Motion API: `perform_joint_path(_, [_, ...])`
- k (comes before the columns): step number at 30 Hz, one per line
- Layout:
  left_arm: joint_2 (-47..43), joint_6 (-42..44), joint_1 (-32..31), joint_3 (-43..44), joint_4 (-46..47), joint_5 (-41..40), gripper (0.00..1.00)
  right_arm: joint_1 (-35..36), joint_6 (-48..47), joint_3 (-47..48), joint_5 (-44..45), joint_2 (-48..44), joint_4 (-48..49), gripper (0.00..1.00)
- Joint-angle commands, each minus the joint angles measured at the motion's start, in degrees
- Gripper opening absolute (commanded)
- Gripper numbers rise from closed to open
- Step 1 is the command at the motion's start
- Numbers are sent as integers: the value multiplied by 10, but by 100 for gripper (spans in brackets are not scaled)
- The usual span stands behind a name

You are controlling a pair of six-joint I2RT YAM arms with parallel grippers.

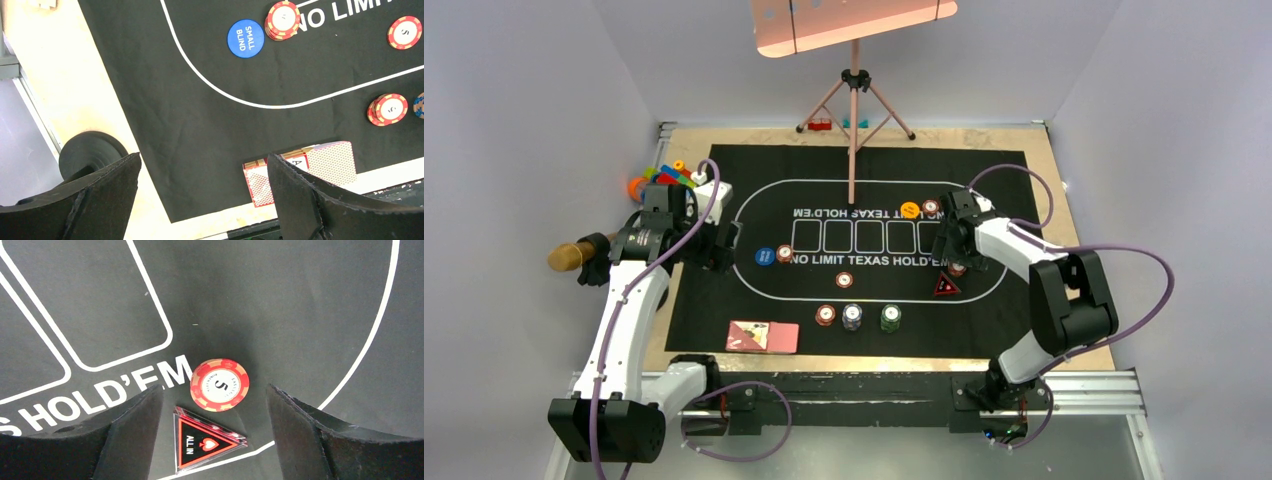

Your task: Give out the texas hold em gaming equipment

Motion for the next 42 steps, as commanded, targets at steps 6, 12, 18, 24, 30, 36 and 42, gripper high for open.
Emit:
perform_joint_path(6, [-6, 12, 4, 16, 6, 10, 100, 98, -14, 118, 21, -36, -42, 79])
perform_joint_path(12, [-6, 10, 4, 15, 7, 6, 100, 233, -21, 216, -33, 50, -26, 79])
perform_joint_path(18, [-6, 10, 4, 15, 7, 4, 100, 309, -40, 286, -42, 157, -38, 76])
perform_joint_path(24, [-4, 11, 4, 14, 8, 2, 100, 329, -31, 294, -67, 209, -30, 70])
perform_joint_path(30, [-6, 11, 4, 13, 9, -1, 100, 339, -33, 295, -77, 226, -24, 63])
perform_joint_path(36, [-9, 12, 4, 11, 9, -5, 100, 355, -31, 283, -97, 232, -13, 59])
perform_joint_path(42, [-13, 15, 4, 9, 9, -9, 100, 367, -34, 269, -119, 233, 2, 55])
